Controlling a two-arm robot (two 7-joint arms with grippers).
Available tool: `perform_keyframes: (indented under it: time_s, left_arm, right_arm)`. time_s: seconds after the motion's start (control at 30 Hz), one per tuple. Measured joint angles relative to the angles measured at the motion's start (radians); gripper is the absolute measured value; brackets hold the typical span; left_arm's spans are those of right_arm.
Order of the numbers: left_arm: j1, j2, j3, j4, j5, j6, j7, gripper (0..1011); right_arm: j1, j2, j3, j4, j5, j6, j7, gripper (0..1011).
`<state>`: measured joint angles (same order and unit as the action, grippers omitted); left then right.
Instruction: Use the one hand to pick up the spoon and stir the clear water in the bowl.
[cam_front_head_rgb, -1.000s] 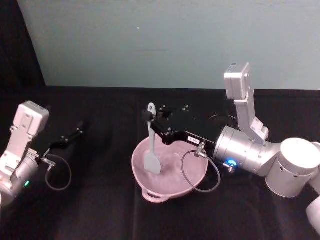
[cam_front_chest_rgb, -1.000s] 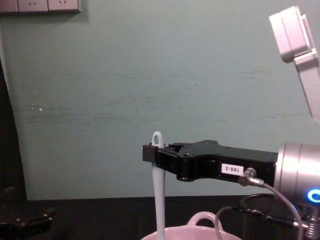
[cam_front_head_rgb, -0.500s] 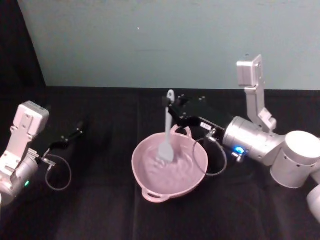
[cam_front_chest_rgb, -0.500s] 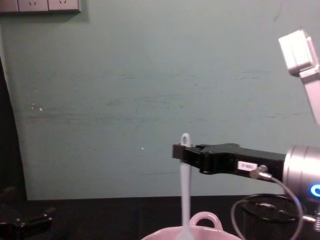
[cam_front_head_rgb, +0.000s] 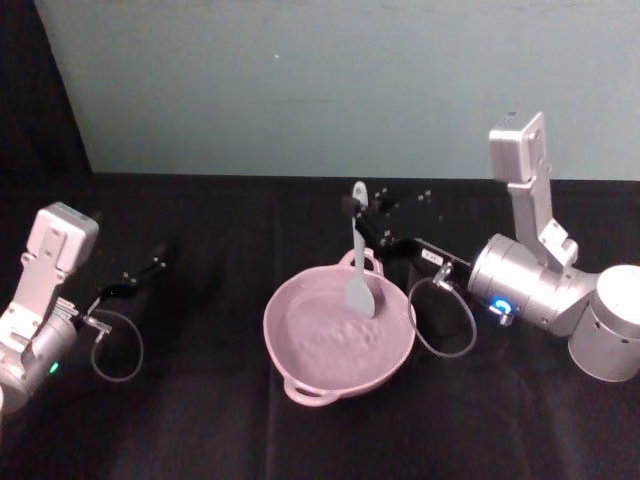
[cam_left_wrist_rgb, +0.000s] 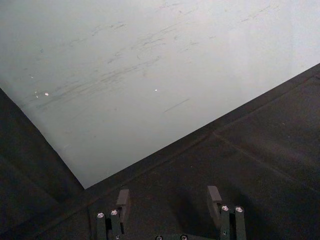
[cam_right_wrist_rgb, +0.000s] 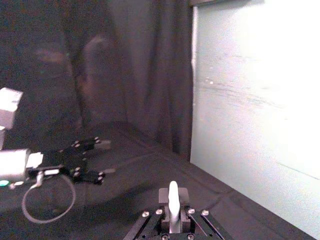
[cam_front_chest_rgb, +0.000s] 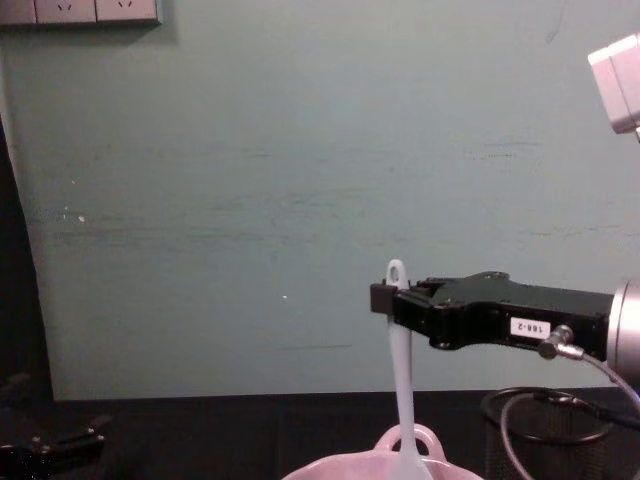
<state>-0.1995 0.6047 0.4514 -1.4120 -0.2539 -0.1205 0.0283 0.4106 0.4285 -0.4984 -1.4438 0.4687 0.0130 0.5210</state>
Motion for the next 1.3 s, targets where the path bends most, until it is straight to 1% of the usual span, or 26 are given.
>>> perform_keyframes:
  time_s: [0.17,0.2,0.33,0.53,0.67,0.83,1.0,1.13,1.3]
  left_arm:
    - [0.000,0.000,0.000,0.000,0.000,0.000,0.000,1005]
    - [0.000,0.000,0.000,0.000,0.000,0.000,0.000,1005]
    - [0.000,0.000,0.000,0.000,0.000,0.000,0.000,1005]
    - [0.000,0.000,0.000,0.000,0.000,0.000,0.000,1005]
    - [0.000,0.000,0.000,0.000,0.000,0.000,0.000,1005]
    - [0.000,0.000,0.000,0.000,0.000,0.000,0.000,1005]
    - [0.000,0.000,0.000,0.000,0.000,0.000,0.000,1005]
    - [0.000,0.000,0.000,0.000,0.000,0.000,0.000,1005]
    - [0.000,0.000,0.000,0.000,0.000,0.000,0.000,1005]
  right_arm:
    - [-0.016,0.014,-0.023,-0.051,-0.034,0.012,0.008,113]
    - [-0.022,0.016,-0.033,-0.068,-0.041,0.015,0.015,113]
    - [-0.034,0.015,-0.054,-0.100,-0.049,0.022,0.032,113]
    - [-0.044,0.002,-0.071,-0.121,-0.041,0.026,0.049,113]
    - [-0.050,-0.002,-0.071,-0.131,-0.031,0.023,0.051,113]
    - [-0.057,-0.001,-0.062,-0.149,-0.017,0.018,0.048,113]
    - [-0.062,0.004,-0.045,-0.171,0.004,0.022,0.037,113]
    - [-0.063,0.014,-0.022,-0.193,0.026,0.033,0.027,113]
    - [-0.048,0.039,0.014,-0.224,0.061,0.060,0.016,113]
